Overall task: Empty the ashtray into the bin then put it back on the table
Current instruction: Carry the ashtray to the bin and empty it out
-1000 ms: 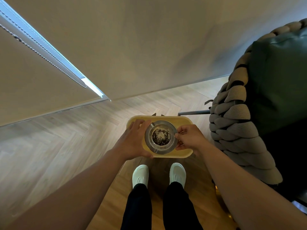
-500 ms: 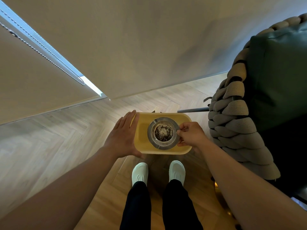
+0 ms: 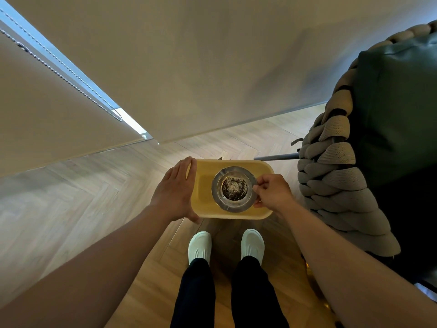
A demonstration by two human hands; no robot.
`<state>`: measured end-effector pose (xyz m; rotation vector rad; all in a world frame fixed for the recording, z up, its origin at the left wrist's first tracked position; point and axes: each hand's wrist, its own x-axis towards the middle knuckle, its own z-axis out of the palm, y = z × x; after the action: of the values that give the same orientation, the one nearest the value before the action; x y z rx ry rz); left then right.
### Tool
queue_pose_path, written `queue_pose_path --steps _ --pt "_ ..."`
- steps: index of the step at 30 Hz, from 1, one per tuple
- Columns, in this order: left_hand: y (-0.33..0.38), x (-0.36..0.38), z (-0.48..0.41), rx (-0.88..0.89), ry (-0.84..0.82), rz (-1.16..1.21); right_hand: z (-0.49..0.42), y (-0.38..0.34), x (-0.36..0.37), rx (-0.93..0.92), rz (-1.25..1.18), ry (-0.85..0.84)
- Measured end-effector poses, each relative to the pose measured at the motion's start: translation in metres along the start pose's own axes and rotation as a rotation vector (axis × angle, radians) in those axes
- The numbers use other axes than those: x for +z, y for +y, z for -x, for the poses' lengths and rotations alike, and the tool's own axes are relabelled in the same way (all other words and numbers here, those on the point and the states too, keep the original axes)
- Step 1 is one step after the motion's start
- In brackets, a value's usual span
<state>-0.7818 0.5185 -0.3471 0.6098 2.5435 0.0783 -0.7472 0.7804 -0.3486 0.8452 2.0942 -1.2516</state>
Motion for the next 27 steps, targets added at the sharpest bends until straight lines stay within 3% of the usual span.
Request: queue_pose_path --steps 5,8,11,13,15,18,27 --pt "0.002 -0.002 0.001 -0.008 -0.005 0.013 0.002 -0.001 0.004 -0.057 0.034 0.040" --pt "0.003 -0.002 0.003 -0.016 -0.004 0.035 0.006 -0.001 0.006 -0.214 0.145 0.101" --pt "0.002 0.000 0.003 -0.017 -0.007 0.045 0.019 0.004 0.008 -0.603 0.398 0.152" --pt "0.001 0.000 0.003 -0.016 -0.006 0.046 0.025 0.012 0.010 -0.967 0.636 0.254" --pt "0.001 0.000 0.003 -0.011 -0.004 0.038 0.027 0.020 0.013 -1.180 0.781 0.381" --pt "0.001 0.001 0.003 -0.005 0.002 0.038 0.026 0.027 0.016 -1.228 0.815 0.467" --pt "0.001 0.001 0.004 -0.008 -0.002 0.048 0.027 0.022 0.014 -1.219 0.756 0.482"
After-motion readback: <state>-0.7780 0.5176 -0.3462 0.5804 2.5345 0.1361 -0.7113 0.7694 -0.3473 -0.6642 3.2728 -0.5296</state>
